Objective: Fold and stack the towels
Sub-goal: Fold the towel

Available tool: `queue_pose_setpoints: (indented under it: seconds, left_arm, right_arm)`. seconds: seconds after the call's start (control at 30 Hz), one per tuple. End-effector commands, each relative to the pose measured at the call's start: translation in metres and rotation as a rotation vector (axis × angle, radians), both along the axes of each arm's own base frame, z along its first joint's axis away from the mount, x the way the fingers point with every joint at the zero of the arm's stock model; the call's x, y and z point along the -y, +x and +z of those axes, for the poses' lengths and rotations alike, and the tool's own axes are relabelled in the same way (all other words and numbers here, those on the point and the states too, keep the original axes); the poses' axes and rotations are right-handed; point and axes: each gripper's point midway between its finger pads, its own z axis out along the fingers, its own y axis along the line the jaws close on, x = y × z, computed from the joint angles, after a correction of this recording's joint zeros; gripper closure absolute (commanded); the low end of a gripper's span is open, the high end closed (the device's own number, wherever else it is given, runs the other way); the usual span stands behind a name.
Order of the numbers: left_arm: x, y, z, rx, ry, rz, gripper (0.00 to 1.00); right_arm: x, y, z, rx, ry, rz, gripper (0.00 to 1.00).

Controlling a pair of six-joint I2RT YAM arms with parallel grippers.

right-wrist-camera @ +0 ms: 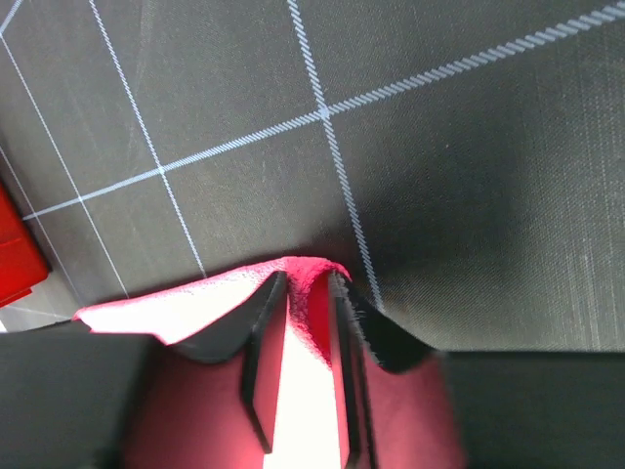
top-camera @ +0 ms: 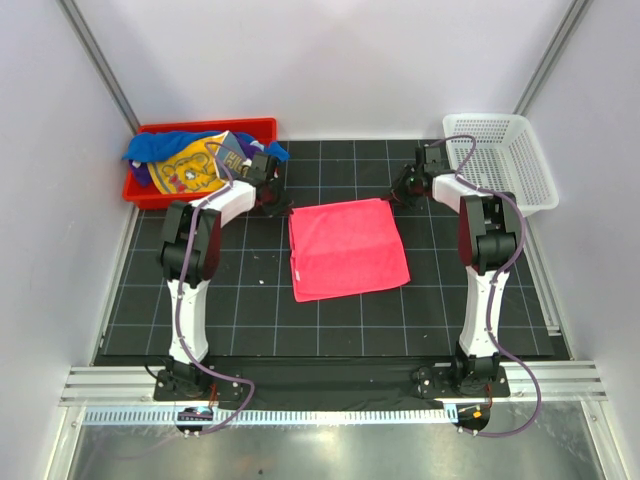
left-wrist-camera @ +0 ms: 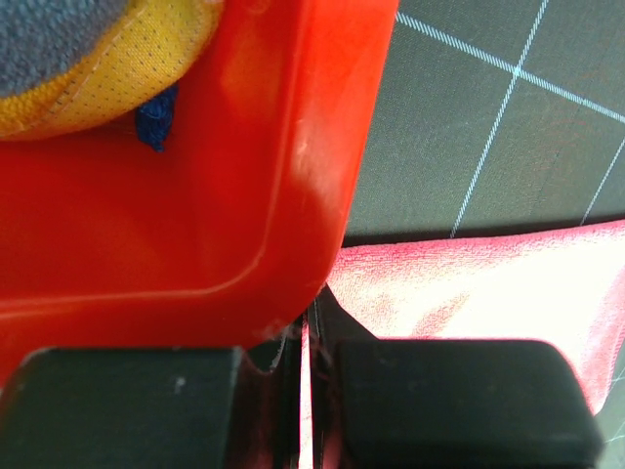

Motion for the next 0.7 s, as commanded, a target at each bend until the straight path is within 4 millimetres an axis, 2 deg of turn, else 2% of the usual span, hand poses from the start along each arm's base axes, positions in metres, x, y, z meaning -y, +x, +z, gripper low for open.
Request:
queue_pose_setpoints:
  seconds: [0.0,0.17,0.3,0.37,0.53,0.57,0.63,0.67]
  left_arm:
    - [-0.002,0.016,0.01,0.063,0.016,-0.001,1.0]
    - [-0.002,0.018,0.014,0.09,0.029,-0.019,1.0]
    - [0.002,0.024,0.028,0.15,0.036,-0.043,1.0]
    - [0.003,0.027,0.04,0.184,0.035,-0.052,1.0]
    - [0.012,0.027,0.069,0.266,0.034,-0.101,1.0]
    - [0.014,0.028,0.082,0.299,0.027,-0.108,1.0]
    - [0.016,0.026,0.094,0.328,0.031,-0.124,1.0]
    - [0.017,0.025,0.101,0.347,0.032,-0.13,1.0]
  right_arm:
    - [0.009,0.0,-0.025,-0.038,-0.037,-0.029,0.72]
    - [0.006,0.004,-0.025,-0.016,-0.033,-0.01,0.86]
    - [0.009,0.008,-0.013,0.033,-0.055,0.002,0.92]
    - [0.011,0.011,0.001,0.077,-0.069,0.004,0.95]
    - [0.018,0.011,0.031,0.16,-0.099,-0.004,0.96]
    - [0.019,0.012,0.045,0.193,-0.102,-0.006,0.96]
    - [0.021,0.009,0.053,0.219,-0.117,-0.005,0.96]
    - [0.021,0.011,0.071,0.266,-0.117,-0.006,0.96]
